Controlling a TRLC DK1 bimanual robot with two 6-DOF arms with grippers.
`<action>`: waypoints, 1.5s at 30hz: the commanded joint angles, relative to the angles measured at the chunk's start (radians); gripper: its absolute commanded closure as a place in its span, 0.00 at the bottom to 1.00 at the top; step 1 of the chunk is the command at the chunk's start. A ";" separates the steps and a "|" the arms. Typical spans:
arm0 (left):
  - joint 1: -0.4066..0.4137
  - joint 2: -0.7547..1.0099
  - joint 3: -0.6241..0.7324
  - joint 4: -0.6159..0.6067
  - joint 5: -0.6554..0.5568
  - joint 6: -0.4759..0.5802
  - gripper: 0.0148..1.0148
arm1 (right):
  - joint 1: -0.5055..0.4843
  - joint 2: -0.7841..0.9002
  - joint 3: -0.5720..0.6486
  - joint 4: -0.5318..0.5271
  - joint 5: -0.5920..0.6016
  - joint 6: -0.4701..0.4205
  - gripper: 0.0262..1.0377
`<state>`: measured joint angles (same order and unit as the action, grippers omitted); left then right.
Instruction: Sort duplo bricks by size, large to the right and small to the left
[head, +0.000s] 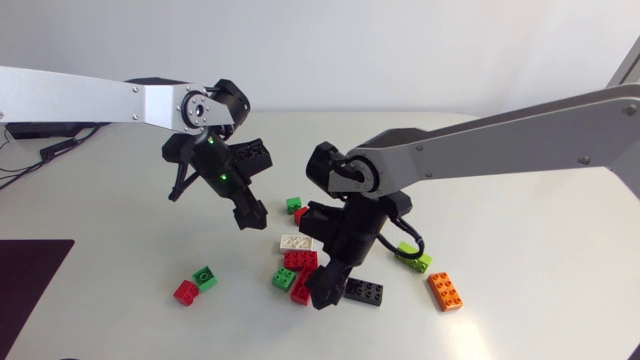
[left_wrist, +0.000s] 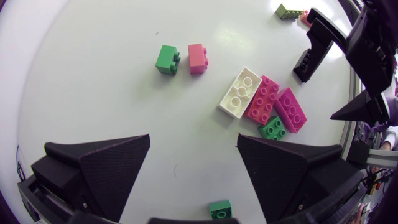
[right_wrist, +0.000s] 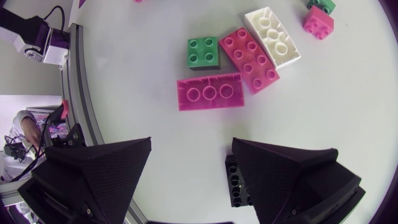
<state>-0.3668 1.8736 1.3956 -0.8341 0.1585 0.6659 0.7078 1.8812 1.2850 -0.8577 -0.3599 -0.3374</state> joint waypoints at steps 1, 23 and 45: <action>-0.009 -0.005 -0.018 -0.008 0.013 0.020 0.04 | 0.002 0.042 -0.016 -0.018 -0.001 -0.022 0.10; -0.023 -0.002 -0.015 -0.003 0.013 0.018 0.04 | -0.169 -0.048 -0.216 -0.017 0.003 -0.112 0.10; -0.006 -0.059 -0.026 -0.016 0.013 -0.002 0.04 | -0.041 0.006 0.119 -0.147 0.042 -0.061 0.10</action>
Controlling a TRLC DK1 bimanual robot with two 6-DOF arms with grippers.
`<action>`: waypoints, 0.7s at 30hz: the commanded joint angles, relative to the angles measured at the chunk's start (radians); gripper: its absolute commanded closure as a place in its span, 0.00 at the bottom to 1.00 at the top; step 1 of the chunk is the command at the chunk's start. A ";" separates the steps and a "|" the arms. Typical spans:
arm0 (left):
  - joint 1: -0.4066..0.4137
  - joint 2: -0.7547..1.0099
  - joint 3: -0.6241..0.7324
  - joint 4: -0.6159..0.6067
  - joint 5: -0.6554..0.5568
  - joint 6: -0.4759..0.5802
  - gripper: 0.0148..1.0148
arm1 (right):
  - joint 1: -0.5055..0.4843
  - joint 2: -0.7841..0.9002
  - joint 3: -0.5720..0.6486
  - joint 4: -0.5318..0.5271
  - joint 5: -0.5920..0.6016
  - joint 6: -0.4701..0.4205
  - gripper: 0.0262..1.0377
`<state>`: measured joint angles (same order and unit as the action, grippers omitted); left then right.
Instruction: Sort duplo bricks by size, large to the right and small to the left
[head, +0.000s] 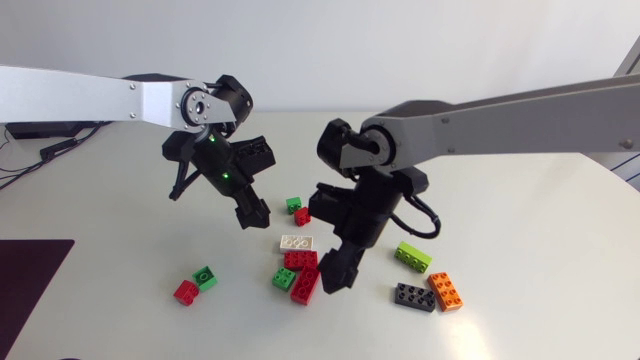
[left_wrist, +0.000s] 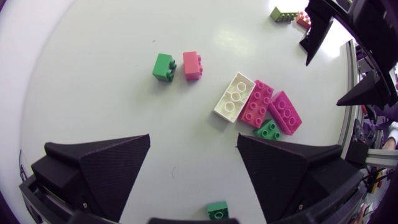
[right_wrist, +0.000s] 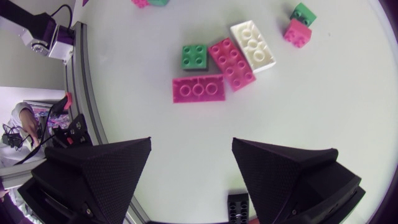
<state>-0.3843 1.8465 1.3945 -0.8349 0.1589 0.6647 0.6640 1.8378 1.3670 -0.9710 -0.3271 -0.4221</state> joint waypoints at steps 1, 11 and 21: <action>0.015 -0.041 -0.031 -0.013 0.013 -0.007 0.04 | 0.009 0.054 0.050 -0.031 0.014 0.032 0.10; 0.047 -0.113 -0.111 0.042 0.013 -0.022 0.04 | 0.055 0.121 0.069 0.077 0.140 0.055 0.10; 0.064 -0.148 -0.141 0.071 0.013 -0.033 0.04 | 0.086 0.161 0.092 0.141 0.306 0.290 0.10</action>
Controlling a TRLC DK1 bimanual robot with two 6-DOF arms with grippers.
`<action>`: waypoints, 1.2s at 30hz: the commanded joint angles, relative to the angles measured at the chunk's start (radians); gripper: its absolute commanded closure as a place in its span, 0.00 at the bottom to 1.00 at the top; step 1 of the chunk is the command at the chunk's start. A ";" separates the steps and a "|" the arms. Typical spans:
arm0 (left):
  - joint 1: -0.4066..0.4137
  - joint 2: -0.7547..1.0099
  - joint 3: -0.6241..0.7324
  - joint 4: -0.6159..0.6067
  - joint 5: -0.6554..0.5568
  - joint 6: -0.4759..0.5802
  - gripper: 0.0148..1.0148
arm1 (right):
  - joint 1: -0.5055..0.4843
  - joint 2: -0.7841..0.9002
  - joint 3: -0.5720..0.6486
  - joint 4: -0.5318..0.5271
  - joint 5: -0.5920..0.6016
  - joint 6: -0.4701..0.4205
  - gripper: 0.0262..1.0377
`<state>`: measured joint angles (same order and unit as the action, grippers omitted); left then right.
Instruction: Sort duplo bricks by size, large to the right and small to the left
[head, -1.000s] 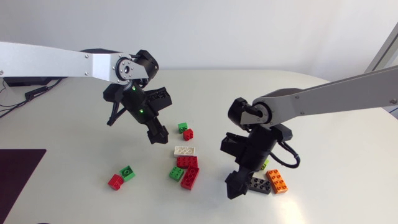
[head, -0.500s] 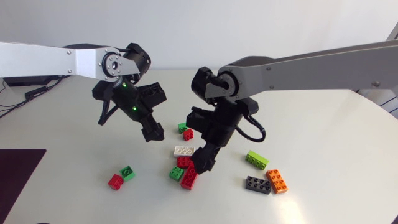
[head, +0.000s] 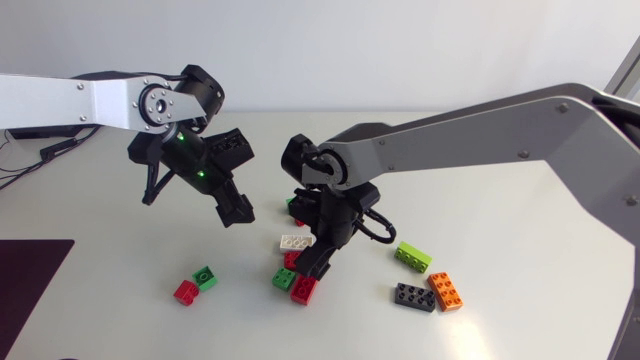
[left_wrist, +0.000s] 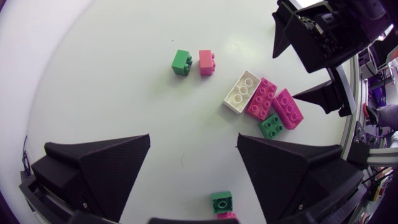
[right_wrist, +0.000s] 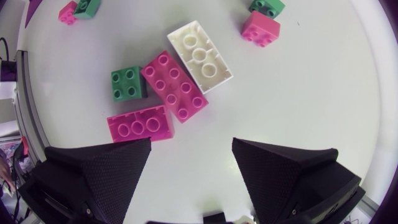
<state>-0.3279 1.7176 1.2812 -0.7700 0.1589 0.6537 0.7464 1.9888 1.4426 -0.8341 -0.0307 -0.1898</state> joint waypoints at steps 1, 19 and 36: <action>0.006 -0.019 -0.031 0.008 0.013 -0.022 0.04 | 0.010 0.008 0.016 0.012 0.012 0.059 0.10; 0.050 -0.032 -0.083 0.031 0.013 -0.002 0.04 | 0.033 0.107 0.093 0.024 0.038 -0.031 0.10; 0.039 -0.064 -0.098 0.031 0.013 -0.005 0.04 | 0.070 -0.004 -0.010 0.003 0.046 -0.020 0.10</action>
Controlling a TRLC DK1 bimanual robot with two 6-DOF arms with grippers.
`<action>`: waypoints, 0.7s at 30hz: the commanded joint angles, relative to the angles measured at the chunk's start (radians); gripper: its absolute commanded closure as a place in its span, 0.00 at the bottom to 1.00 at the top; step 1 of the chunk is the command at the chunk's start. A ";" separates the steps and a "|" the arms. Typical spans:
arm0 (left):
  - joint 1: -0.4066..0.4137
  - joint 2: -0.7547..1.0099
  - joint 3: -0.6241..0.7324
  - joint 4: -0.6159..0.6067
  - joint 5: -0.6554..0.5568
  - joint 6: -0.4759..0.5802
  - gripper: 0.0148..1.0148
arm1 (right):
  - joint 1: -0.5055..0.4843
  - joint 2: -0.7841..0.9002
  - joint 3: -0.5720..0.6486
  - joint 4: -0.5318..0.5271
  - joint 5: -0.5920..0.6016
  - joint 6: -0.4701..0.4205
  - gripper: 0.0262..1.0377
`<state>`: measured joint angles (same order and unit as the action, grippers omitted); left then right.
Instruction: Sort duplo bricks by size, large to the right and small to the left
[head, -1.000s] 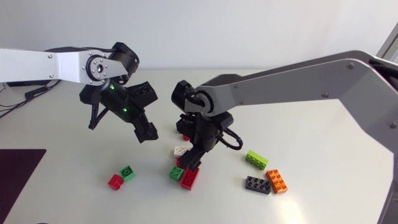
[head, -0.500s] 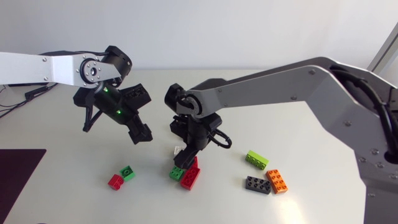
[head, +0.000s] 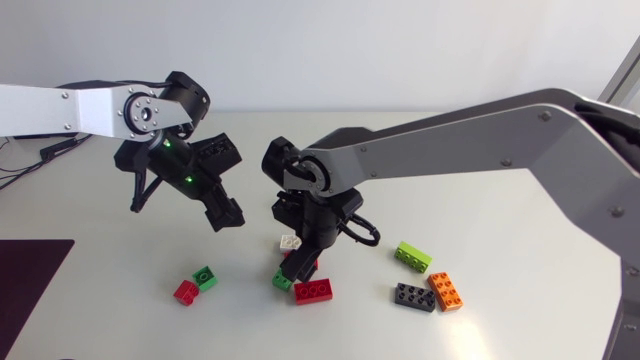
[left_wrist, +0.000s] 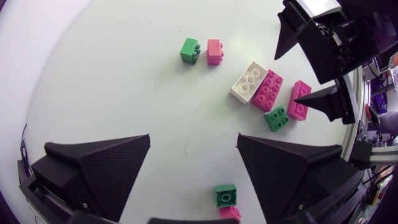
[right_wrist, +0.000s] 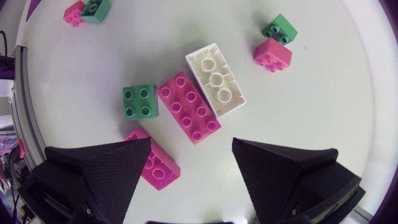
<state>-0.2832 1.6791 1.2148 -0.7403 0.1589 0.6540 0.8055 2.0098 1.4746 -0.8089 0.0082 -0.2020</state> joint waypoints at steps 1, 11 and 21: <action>-0.004 -0.025 -0.034 0.002 0.013 -0.004 0.04 | 0.012 -0.029 -0.054 -0.021 0.007 -0.008 0.10; -0.016 -0.033 -0.035 0.002 0.013 -0.005 0.04 | 0.043 -0.126 -0.126 -0.024 0.007 -0.019 0.07; -0.013 -0.033 -0.047 0.002 0.013 -0.001 0.04 | 0.031 -0.186 -0.206 -0.044 -0.076 -0.192 0.05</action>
<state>-0.2966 1.6680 1.1995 -0.7399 0.1589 0.6540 0.8448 1.8351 1.3048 -0.8333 -0.0574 -0.3359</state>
